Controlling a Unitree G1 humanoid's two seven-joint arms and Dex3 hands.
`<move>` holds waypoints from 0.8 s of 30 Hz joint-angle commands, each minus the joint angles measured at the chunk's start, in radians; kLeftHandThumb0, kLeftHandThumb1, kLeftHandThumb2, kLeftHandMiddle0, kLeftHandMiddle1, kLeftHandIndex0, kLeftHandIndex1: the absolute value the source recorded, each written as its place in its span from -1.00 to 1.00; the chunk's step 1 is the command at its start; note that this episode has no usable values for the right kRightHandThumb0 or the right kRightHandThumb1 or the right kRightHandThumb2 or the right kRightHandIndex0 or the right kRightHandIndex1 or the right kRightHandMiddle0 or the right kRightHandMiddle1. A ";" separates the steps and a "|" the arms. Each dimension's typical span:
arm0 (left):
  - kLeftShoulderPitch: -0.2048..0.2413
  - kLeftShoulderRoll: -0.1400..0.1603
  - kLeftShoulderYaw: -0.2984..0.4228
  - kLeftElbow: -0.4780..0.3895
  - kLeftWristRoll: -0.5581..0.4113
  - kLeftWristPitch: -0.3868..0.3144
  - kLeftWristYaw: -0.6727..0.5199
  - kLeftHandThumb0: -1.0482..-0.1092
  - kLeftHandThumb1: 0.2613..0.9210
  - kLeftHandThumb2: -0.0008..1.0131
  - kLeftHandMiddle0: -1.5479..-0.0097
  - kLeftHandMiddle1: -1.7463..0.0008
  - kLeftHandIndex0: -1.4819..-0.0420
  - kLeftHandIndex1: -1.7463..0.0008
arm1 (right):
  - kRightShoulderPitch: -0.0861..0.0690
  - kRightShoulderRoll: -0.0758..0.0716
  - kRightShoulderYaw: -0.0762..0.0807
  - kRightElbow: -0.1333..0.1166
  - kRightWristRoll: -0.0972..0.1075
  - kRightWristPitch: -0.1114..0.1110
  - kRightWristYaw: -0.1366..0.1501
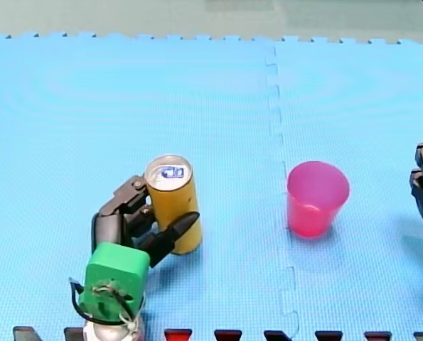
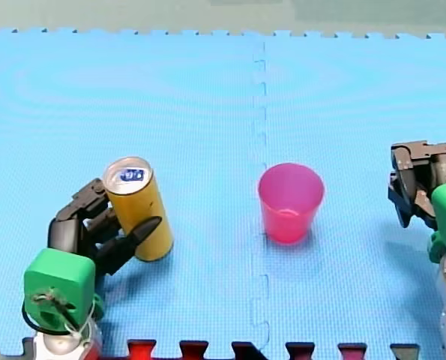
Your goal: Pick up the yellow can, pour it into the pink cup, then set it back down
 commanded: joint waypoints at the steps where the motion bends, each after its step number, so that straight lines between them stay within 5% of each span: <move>1: -0.004 0.062 -0.122 0.002 0.174 0.085 0.179 -0.10 0.43 -1.00 0.02 1.00 0.05 1.00 | -0.001 -0.004 0.000 -0.005 0.003 -0.004 -0.004; 3: -0.012 0.091 -0.178 -0.001 0.255 0.127 0.252 -0.56 0.41 -0.99 0.43 1.00 0.47 1.00 | -0.001 -0.004 -0.001 -0.005 0.003 -0.003 -0.003; 6: -0.013 0.097 -0.190 0.002 0.272 0.155 0.252 -0.92 0.42 -0.99 0.70 1.00 0.76 1.00 | -0.002 -0.004 0.000 -0.004 0.002 -0.004 -0.003; 14: -0.018 0.099 -0.250 -0.017 0.325 0.237 0.331 -1.00 0.42 -1.00 0.83 1.00 0.86 1.00 | 0.000 -0.004 0.000 -0.005 0.003 -0.004 0.000; 24: -0.020 0.106 -0.278 -0.021 0.313 0.245 0.335 -1.00 0.44 -0.99 0.89 1.00 0.89 1.00 | -0.004 -0.004 -0.002 0.001 0.004 -0.002 0.000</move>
